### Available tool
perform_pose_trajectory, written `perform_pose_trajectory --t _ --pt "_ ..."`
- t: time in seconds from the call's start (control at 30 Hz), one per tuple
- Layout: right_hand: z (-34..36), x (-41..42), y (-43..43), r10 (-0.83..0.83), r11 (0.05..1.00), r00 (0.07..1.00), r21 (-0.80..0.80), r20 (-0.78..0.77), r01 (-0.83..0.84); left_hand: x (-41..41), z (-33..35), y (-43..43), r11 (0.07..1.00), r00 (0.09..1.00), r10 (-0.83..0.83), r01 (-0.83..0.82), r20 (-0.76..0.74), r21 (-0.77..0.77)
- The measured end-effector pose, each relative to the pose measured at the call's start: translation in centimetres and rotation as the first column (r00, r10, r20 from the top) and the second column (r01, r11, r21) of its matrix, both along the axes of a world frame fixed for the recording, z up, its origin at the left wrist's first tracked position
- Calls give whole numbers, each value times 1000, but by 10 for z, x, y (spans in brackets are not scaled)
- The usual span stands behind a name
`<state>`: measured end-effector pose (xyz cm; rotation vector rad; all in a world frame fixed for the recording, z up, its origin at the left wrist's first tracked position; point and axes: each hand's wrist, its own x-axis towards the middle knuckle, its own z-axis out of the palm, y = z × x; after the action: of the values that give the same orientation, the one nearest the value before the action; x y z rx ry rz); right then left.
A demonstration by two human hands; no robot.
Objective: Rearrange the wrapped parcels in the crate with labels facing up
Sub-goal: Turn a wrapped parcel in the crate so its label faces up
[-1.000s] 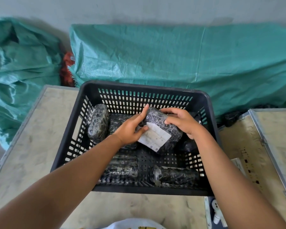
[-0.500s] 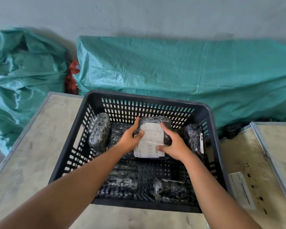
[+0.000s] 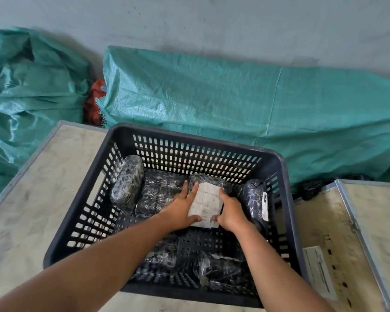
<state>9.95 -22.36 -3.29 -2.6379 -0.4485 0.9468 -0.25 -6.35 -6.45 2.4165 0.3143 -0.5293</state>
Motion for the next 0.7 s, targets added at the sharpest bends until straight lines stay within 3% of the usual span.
perform_pose_trajectory --t 0.17,0.27,0.37,0.47,0.57,0.63,0.7 --pt "-5 -7 5 78 989 997 -126 -4 -78 -3 -6 -3 961 988 -124 143 -95 238" --pt "-8 -12 5 161 964 986 -222 46 -147 -4 -8 -13 950 987 -111 139 -113 281" --pt "-9 -15 7 232 933 970 -297 70 -201 0 -10 -14 862 976 -202 214 -74 460" --pt "-7 -16 9 229 932 972 -302 58 -201 -2 -18 -5 852 968 -238 249 -83 460" --pt "2 -17 10 173 960 984 -228 31 -162 -7 -27 1 861 961 -256 277 -106 426" --pt "16 -16 9 103 994 993 -51 61 -100 -8 -29 3 863 961 -255 276 -107 422" --pt "37 -12 7 59 987 979 133 196 -87 -6 -28 3 874 964 -245 265 -102 407"
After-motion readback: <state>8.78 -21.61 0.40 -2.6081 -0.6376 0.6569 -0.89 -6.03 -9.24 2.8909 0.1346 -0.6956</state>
